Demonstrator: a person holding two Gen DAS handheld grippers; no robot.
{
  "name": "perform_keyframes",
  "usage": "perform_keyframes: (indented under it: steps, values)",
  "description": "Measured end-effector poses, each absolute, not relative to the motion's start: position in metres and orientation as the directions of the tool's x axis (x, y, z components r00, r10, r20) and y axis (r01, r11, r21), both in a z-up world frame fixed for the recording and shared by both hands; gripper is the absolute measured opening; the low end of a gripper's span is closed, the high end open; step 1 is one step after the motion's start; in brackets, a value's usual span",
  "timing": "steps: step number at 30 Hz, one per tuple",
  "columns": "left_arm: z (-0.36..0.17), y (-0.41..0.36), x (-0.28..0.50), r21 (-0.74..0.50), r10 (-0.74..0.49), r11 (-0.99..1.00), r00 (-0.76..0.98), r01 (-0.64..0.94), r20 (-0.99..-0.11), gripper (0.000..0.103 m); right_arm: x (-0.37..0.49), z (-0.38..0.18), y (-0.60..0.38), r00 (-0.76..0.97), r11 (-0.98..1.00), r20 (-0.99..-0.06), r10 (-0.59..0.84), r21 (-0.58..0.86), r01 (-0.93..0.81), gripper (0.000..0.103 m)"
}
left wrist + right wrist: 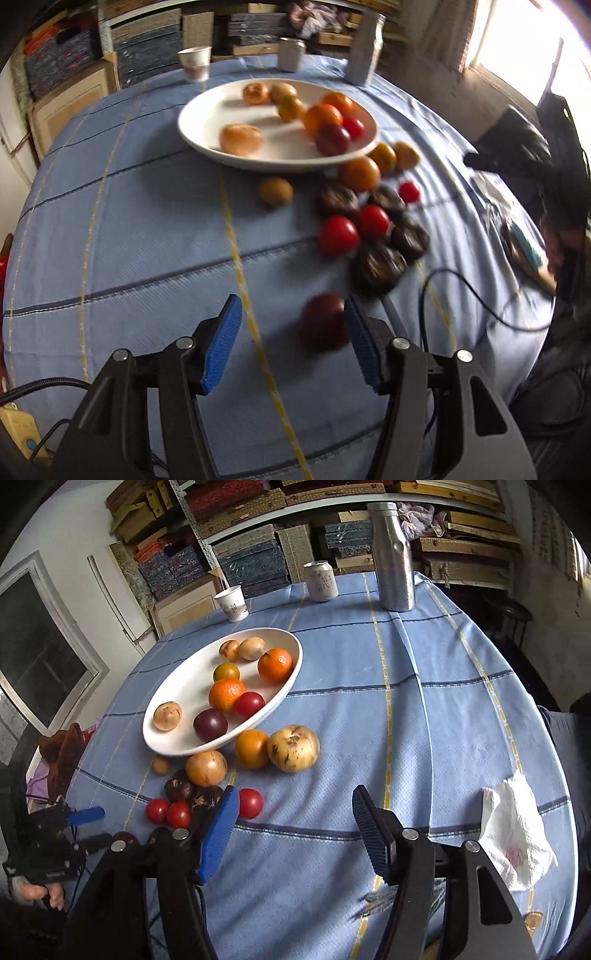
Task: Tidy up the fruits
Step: 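Grasp the dark red plum with the left tool while the right tool grasps a dark purple fruit, then place the plum on the plate with the left tool while the right tool places the purple fruit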
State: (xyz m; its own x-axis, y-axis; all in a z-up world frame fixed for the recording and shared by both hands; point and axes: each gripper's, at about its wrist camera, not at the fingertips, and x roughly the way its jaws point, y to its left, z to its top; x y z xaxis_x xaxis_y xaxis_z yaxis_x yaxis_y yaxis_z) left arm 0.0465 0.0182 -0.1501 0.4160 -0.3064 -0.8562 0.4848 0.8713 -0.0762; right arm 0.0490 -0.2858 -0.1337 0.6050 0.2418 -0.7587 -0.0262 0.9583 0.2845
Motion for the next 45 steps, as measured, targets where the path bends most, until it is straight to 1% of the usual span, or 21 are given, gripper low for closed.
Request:
perform_keyframes:
  steps: [6, 7, 8, 10, 13, 14, 16, 17, 19, 27, 30, 33, 36, 41, 45]
  values:
    - [-0.157, 0.012, 0.044, -0.112, -0.34, 0.854, 0.383, 0.507, -0.859, 0.055, 0.044, -0.128, -0.279, 0.61, 0.96, -0.753, 0.245, 0.275, -0.045, 0.065]
    - [-0.159, 0.011, 0.043, -0.128, -0.353, 0.847, 0.365, 0.515, -0.861, 0.054, 0.043, -0.128, -0.279, 0.611, 0.961, -0.753, 0.243, 0.275, -0.043, 0.065]
    - [-0.162, 0.01, 0.043, -0.137, -0.359, 0.842, 0.352, 0.523, -0.864, 0.048, 0.042, -0.128, -0.28, 0.613, 0.961, -0.753, 0.24, 0.275, -0.039, 0.065]
    - [-0.168, 0.005, 0.043, -0.145, -0.367, 0.826, 0.324, 0.545, -0.872, 0.042, 0.041, -0.128, -0.282, 0.615, 0.961, -0.752, 0.238, 0.276, -0.033, 0.065]
    - [-0.173, 0.0, 0.044, -0.14, -0.368, 0.817, 0.319, 0.559, -0.873, 0.042, 0.038, -0.127, -0.285, 0.619, 0.96, -0.75, 0.231, 0.278, -0.021, 0.065]
    - [-0.174, 0.0, 0.046, -0.142, -0.368, 0.819, 0.318, 0.556, -0.874, 0.04, 0.037, -0.127, -0.285, 0.62, 0.961, -0.75, 0.229, 0.277, -0.019, 0.065]
    - [-0.175, 0.001, 0.047, -0.149, -0.372, 0.822, 0.32, 0.549, -0.871, 0.039, 0.036, -0.128, -0.284, 0.62, 0.963, -0.752, 0.225, 0.27, -0.022, 0.065]
    - [-0.174, 0.001, 0.046, -0.134, -0.361, 0.826, 0.331, 0.547, -0.872, 0.039, 0.036, -0.129, -0.283, 0.618, 0.963, -0.753, 0.225, 0.268, -0.025, 0.065]
    - [-0.171, 0.004, 0.045, -0.104, -0.337, 0.838, 0.358, 0.536, -0.871, 0.039, 0.037, -0.132, -0.277, 0.601, 0.962, -0.762, 0.242, 0.27, -0.045, 0.065]
    - [-0.155, 0.048, 0.06, -0.13, -0.302, 0.916, 0.437, 0.38, -0.847, 0.039, 0.039, -0.156, -0.209, 0.461, 0.932, -0.815, 0.352, 0.258, -0.256, 0.065]
    - [-0.151, 0.058, 0.06, -0.129, -0.29, 0.926, 0.45, 0.355, -0.845, 0.039, 0.042, -0.164, -0.188, 0.427, 0.92, -0.828, 0.363, 0.246, -0.305, 0.059]
    - [-0.151, 0.063, 0.059, -0.123, -0.28, 0.931, 0.453, 0.345, -0.847, 0.039, 0.045, -0.167, -0.178, 0.418, 0.915, -0.831, 0.366, 0.24, -0.324, 0.056]
    - [-0.15, 0.067, 0.06, -0.12, -0.274, 0.933, 0.452, 0.339, -0.849, 0.039, 0.05, -0.171, -0.175, 0.408, 0.914, -0.837, 0.365, 0.24, -0.326, 0.047]
    - [-0.151, 0.066, 0.066, -0.134, -0.283, 0.932, 0.447, 0.336, -0.849, 0.039, 0.053, -0.178, -0.173, 0.4, 0.915, -0.841, 0.364, 0.242, -0.323, 0.046]
    - [-0.151, 0.057, 0.071, -0.127, -0.284, 0.927, 0.442, 0.352, -0.851, 0.039, 0.051, -0.179, -0.167, 0.397, 0.911, -0.849, 0.348, 0.206, -0.357, 0.043]
